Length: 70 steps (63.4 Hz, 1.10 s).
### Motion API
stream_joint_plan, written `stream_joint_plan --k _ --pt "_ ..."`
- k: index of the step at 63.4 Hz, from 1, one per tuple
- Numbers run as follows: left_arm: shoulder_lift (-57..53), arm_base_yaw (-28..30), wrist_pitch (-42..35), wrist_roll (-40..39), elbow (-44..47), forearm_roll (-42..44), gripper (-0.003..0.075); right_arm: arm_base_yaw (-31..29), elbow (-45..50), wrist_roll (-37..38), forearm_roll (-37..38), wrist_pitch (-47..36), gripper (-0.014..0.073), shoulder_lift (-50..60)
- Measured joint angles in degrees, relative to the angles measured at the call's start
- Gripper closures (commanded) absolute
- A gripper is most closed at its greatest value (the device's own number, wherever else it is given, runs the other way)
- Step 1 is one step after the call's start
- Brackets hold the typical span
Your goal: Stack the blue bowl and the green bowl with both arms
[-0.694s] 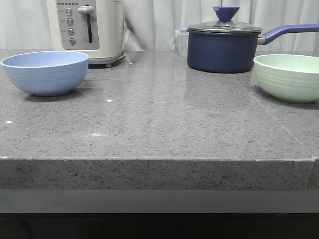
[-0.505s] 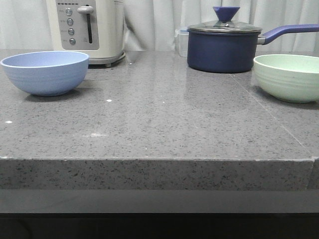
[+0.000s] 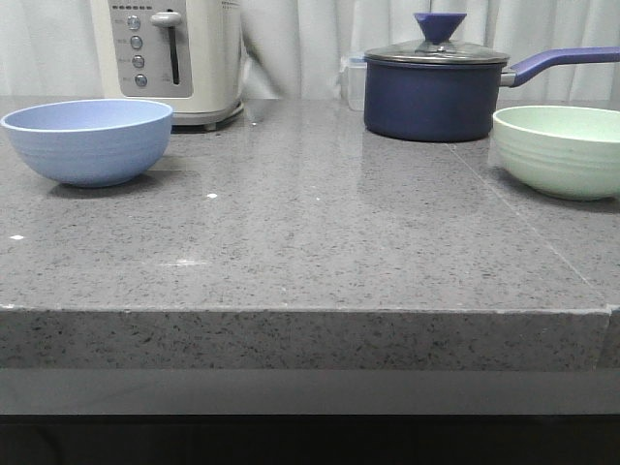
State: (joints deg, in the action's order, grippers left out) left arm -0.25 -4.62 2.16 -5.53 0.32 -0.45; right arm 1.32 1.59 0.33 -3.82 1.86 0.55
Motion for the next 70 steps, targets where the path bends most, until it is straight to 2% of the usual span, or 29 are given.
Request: stream_joint_plan --k 22,35,43,53,62,70 --pt "0.00 0.00 -1.31 0.00 -0.10 0.00 0.0740 0.00 -0.22 0.00 0.00 -0.29 0.0649 0.00" --pt "0.00 0.00 -0.13 0.00 -6.18 0.00 0.0740 0.00 -9.21 0.00 0.00 6.14 0.0649 0.00" --pt "0.00 0.00 5.26 0.00 -14.63 0.00 0.0740 0.00 -17.40 0.00 0.00 11.13 0.0649 -0.03" --pt "1.08 0.00 15.65 0.00 -25.81 0.00 0.0740 0.00 -26.30 0.00 0.00 16.32 0.0649 -4.83" --pt "8.00 0.00 24.63 0.00 -34.30 0.00 0.0740 0.00 -32.14 0.00 0.00 20.65 0.0649 -12.08" --pt "14.38 0.00 29.21 0.00 -38.11 0.00 0.0740 0.00 -34.96 0.00 0.00 23.82 0.0649 -17.50"
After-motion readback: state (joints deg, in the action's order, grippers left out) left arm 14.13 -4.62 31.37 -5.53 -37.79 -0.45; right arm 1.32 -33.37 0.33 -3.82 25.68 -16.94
